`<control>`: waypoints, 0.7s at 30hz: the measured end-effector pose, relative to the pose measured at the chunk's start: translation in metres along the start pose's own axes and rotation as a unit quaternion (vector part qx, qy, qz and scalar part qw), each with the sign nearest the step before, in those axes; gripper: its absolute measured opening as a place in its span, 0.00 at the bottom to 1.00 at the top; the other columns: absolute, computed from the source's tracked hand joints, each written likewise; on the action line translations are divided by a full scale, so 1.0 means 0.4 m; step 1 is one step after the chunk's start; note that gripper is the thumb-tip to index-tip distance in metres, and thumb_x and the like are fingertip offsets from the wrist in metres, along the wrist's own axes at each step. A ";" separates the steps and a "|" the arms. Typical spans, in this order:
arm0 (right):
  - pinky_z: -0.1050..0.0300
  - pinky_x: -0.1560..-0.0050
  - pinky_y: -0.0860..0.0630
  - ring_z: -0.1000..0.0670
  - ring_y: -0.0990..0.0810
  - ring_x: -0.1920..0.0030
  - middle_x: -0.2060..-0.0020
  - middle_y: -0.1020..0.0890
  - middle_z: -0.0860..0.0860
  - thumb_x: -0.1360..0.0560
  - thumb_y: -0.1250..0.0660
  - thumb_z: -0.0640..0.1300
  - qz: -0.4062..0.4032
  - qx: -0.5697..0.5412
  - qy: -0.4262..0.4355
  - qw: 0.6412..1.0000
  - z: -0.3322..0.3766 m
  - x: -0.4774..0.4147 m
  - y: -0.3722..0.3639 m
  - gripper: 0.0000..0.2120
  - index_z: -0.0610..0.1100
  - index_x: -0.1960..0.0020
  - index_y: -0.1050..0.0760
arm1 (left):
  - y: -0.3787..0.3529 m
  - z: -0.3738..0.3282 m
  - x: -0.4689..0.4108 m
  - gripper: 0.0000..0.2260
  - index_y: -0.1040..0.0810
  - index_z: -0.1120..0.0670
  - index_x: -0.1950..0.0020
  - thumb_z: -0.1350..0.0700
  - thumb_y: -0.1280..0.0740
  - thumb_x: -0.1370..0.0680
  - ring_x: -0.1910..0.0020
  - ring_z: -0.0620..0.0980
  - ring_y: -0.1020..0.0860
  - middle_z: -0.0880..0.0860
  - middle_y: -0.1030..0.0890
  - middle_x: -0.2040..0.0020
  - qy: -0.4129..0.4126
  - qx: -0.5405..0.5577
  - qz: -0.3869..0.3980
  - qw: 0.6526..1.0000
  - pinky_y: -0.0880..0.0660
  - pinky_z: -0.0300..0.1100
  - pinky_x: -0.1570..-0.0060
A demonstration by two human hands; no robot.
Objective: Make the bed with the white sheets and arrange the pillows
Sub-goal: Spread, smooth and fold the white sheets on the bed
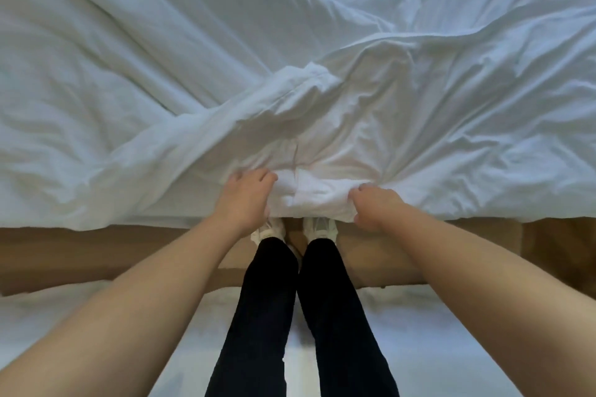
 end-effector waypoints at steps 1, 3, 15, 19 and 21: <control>0.49 0.45 0.28 0.42 0.26 0.40 0.37 0.28 0.45 0.22 0.41 0.42 -0.014 -0.018 0.011 1.000 0.032 0.009 0.039 0.21 0.43 0.30 0.36 | 0.020 0.045 0.032 0.23 0.33 0.52 0.30 0.58 0.37 0.25 0.35 0.55 0.30 0.51 0.30 0.32 0.045 0.021 -0.002 0.999 0.35 0.47 0.39; 0.50 0.49 0.26 0.42 0.24 0.44 0.38 0.27 0.45 0.22 0.41 0.41 -0.050 -0.063 0.037 0.996 0.106 0.025 0.130 0.24 0.45 0.27 0.38 | 0.048 0.151 0.099 0.23 0.33 0.53 0.29 0.57 0.36 0.25 0.36 0.56 0.30 0.54 0.29 0.33 0.148 0.066 -0.004 0.987 0.32 0.49 0.41; 0.50 0.61 0.22 0.45 0.21 0.61 0.60 0.23 0.46 0.24 0.37 0.38 -0.185 -0.405 0.023 0.895 0.551 -0.114 0.391 0.36 0.61 0.24 0.47 | -0.096 0.657 0.284 0.20 0.30 0.56 0.37 0.44 0.41 0.22 0.49 0.59 0.23 0.59 0.24 0.46 0.533 0.798 -0.072 0.270 0.22 0.54 0.47; 0.48 0.53 0.22 0.41 0.21 0.52 0.52 0.22 0.44 0.24 0.38 0.44 -0.190 -0.449 -0.052 0.871 0.599 -0.186 0.378 0.10 0.49 0.43 0.30 | -0.107 0.793 0.245 0.17 0.26 0.59 0.36 0.65 0.36 0.25 0.61 0.53 0.22 0.57 0.22 0.54 0.495 0.808 -0.183 0.261 0.22 0.43 0.70; 0.46 0.49 0.22 0.41 0.20 0.52 0.54 0.20 0.45 0.25 0.37 0.46 -0.228 -0.482 -0.085 0.842 0.596 -0.176 0.407 0.05 0.48 0.50 0.27 | 0.004 0.866 0.237 0.11 0.27 0.56 0.47 0.64 0.35 0.29 0.59 0.53 0.23 0.56 0.24 0.54 0.488 0.711 -0.278 0.425 0.23 0.44 0.65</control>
Point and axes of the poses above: each hand's wrist, its own x-axis away from the middle knuckle, its own y-axis out of the back of the hand, z = x × y, the point moved 7 cm from there along -x, towards the middle knuckle
